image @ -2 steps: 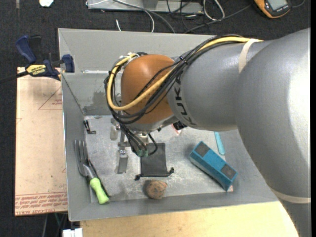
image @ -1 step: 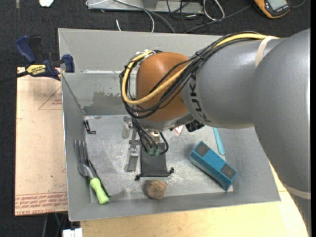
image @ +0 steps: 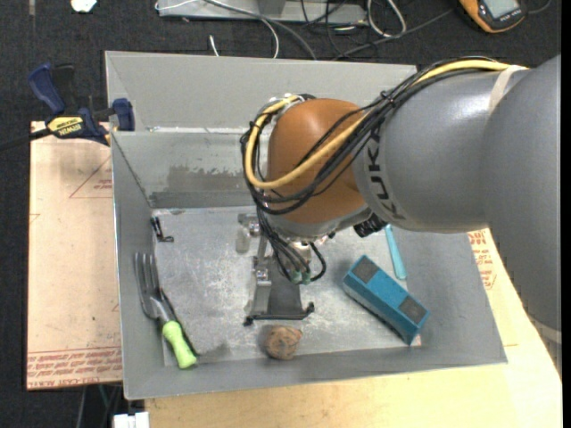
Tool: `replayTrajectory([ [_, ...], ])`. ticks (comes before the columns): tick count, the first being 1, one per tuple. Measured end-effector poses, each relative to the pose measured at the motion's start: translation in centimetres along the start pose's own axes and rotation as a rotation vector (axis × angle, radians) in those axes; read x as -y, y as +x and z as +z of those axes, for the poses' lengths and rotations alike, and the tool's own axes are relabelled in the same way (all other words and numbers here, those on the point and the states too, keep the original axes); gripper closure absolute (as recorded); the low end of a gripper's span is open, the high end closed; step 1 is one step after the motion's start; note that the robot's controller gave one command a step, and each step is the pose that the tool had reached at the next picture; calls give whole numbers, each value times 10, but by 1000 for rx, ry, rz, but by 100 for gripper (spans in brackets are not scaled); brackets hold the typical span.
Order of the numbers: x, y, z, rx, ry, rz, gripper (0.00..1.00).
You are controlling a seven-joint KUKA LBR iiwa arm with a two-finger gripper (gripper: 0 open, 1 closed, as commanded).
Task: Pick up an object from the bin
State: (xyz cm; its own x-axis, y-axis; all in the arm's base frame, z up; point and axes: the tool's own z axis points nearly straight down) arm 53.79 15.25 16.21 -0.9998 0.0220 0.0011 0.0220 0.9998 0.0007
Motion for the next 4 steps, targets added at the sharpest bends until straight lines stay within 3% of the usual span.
replayTrajectory([
  [1, 19, 3, 10, 4, -4, -82, 0],
  [2, 23, 19, 25, 3, -2, -35, 0],
  [3, 82, 20, 64, 6, -5, -127, 0],
  [4, 124, 11, 87, 19, -15, -123, 0],
])
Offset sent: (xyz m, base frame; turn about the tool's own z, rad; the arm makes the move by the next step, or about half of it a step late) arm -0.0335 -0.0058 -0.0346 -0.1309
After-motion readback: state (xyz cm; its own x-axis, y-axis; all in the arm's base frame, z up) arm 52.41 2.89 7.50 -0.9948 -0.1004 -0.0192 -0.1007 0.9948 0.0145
